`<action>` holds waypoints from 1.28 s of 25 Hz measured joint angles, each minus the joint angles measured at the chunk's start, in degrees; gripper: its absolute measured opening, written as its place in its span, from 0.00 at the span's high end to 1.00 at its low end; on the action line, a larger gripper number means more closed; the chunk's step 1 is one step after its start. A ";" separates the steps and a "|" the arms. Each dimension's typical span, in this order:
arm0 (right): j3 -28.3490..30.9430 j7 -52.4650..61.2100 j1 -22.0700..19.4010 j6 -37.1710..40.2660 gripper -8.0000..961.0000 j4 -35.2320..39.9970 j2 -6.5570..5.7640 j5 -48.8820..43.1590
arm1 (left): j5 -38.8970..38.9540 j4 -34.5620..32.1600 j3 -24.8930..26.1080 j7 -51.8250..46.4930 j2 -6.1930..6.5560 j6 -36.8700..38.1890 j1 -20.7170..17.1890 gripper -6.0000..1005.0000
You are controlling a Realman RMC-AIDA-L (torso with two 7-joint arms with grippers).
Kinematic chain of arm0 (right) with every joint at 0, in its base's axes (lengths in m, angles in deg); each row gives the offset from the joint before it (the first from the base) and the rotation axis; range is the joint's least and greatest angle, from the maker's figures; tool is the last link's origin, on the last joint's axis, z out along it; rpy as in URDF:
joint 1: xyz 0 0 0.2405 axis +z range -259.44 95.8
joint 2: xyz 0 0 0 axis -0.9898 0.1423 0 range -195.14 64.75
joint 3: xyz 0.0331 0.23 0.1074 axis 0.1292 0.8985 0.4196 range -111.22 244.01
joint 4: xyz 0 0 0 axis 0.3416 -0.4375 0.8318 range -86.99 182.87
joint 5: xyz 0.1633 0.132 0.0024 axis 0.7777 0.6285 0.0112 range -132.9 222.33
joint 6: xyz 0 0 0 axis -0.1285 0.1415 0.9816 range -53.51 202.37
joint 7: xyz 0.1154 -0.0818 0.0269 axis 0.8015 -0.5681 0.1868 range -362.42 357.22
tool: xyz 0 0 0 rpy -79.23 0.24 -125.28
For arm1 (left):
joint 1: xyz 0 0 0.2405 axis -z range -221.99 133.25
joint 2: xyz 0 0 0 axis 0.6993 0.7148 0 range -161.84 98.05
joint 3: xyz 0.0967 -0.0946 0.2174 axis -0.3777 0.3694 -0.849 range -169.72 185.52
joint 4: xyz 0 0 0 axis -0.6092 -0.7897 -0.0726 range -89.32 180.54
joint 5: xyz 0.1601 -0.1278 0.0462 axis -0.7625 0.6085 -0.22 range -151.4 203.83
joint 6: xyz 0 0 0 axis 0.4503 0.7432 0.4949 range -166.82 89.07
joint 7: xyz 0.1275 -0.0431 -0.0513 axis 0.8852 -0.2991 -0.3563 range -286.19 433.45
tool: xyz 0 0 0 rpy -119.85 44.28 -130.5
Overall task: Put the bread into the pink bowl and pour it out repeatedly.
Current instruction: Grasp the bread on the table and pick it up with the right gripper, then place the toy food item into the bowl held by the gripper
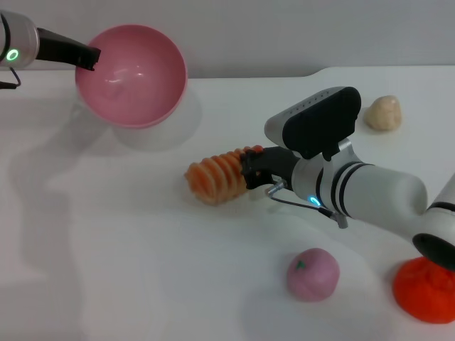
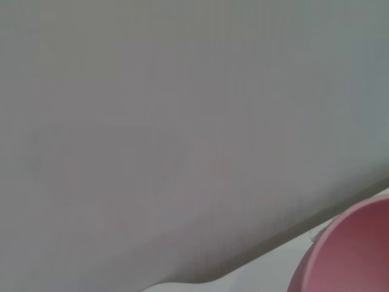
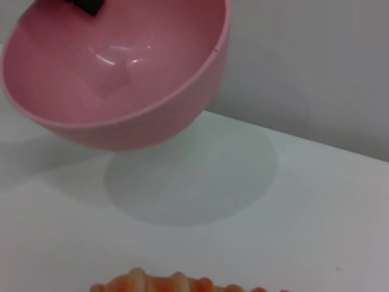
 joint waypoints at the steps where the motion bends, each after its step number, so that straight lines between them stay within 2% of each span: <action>1: 0.00 0.00 -0.07 0.38 0.95 -0.15 0.01 -0.36 | 0.00 0.02 0.00 0.00 0.02 0.16 -0.02 0.96; 9: 2.61 0.00 -1.99 3.28 0.96 -0.69 0.09 -3.96 | 0.00 0.25 0.07 0.00 0.20 0.78 -0.24 0.96; 32: 19.33 -0.01 -10.02 3.40 0.96 6.57 0.10 -20.19 | 0.00 1.08 0.18 -0.18 0.35 1.06 -0.27 0.96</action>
